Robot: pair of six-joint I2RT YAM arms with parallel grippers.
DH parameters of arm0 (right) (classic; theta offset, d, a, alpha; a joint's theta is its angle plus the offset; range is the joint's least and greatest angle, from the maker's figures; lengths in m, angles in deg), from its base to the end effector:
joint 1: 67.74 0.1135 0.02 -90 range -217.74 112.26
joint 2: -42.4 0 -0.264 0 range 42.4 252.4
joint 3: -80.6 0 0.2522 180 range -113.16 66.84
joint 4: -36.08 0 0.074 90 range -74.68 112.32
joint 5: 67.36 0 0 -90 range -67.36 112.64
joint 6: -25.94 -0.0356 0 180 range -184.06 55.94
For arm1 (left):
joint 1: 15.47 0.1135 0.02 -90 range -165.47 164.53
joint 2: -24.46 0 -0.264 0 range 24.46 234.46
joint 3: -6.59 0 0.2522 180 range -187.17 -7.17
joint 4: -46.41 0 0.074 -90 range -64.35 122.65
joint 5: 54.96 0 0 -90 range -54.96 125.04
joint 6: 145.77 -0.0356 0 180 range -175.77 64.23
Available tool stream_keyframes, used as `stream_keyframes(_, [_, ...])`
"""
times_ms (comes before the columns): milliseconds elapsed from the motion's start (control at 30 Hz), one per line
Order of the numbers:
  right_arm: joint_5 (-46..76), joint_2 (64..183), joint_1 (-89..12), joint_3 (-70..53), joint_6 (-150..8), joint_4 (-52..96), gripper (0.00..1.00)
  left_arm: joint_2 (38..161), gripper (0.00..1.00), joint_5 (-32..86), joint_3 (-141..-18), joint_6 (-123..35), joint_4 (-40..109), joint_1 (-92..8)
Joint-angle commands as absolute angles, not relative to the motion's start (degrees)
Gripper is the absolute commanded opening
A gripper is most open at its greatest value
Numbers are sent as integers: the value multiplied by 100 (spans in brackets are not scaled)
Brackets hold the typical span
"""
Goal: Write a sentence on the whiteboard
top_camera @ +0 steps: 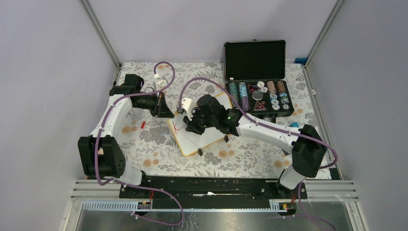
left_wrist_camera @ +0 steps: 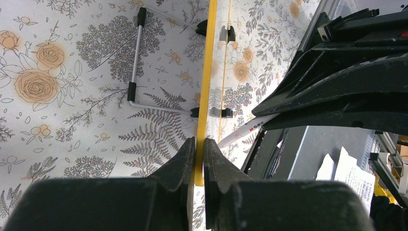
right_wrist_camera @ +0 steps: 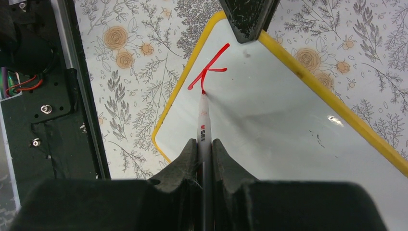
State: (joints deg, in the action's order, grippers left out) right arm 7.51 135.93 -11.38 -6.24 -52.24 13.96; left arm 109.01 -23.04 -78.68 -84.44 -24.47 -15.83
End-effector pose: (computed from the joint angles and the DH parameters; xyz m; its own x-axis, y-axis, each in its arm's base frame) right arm 0.2037 0.3229 0.2954 -0.0707 -0.4632 -0.8834 -0.9653 0.2549 -0.0564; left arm 0.2784 -0.0320 0.2922 -0.6855 0.2580 -0.6808 0.7069 0.4595 -0.5377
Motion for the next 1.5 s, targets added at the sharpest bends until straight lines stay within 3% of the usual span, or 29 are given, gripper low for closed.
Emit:
stream_keyframes(0, [964,13295,-1101,-558,-5122,1421,0,10861,0,-2430,-7836,-8537,-2447,-1555])
stream_keyframes(833, [32,12989,-1482,-857,-5190,1254,0,10792,0,-2438,-7778,-8551,-2450,-1599])
stream_keyframes(1467, [191,13308,-1448,-968,-5278,1340,0,10813,0,-2429,-7758,-8578,-2454,-1643])
